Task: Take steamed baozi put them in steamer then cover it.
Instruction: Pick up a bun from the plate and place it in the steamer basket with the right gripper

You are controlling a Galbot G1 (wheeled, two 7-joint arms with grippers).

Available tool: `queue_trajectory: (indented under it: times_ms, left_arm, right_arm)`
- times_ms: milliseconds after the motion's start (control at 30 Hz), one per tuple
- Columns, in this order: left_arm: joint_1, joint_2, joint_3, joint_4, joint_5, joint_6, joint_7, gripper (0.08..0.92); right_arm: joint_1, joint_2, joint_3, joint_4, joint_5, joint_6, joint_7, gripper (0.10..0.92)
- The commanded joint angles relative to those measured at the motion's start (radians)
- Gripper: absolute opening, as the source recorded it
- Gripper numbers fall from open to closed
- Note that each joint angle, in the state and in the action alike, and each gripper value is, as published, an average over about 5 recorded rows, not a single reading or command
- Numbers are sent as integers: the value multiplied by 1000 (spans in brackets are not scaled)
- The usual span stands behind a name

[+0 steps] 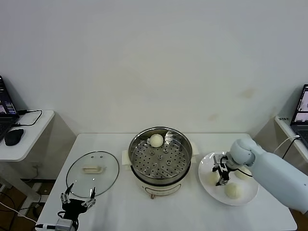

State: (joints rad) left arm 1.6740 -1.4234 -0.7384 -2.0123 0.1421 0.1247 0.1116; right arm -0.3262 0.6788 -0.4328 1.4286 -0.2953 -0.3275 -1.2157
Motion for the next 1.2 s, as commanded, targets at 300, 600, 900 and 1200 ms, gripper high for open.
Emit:
queue_trajectory:
  times_ms: [300,600,900,1200]
  left_arm:
    - [-20,4,12,-18,-6,1,0,823]
    - [-23,15,-5,-58,-14,4,3,823]
    - [-20,4,-24,-107,-9,14,0,823]
    - [-13,-21,-30,-135,-10,16,-3,823]
  right_arm:
    - [516,-122,-251,84,325,-82,-82,620]
    - [804,56,-456,38,533,-158,-101,628]
    - [901,340,-553,-96,612,-195,-98,628]
    - [841,600,-559,-243,582,-200,-90,628]
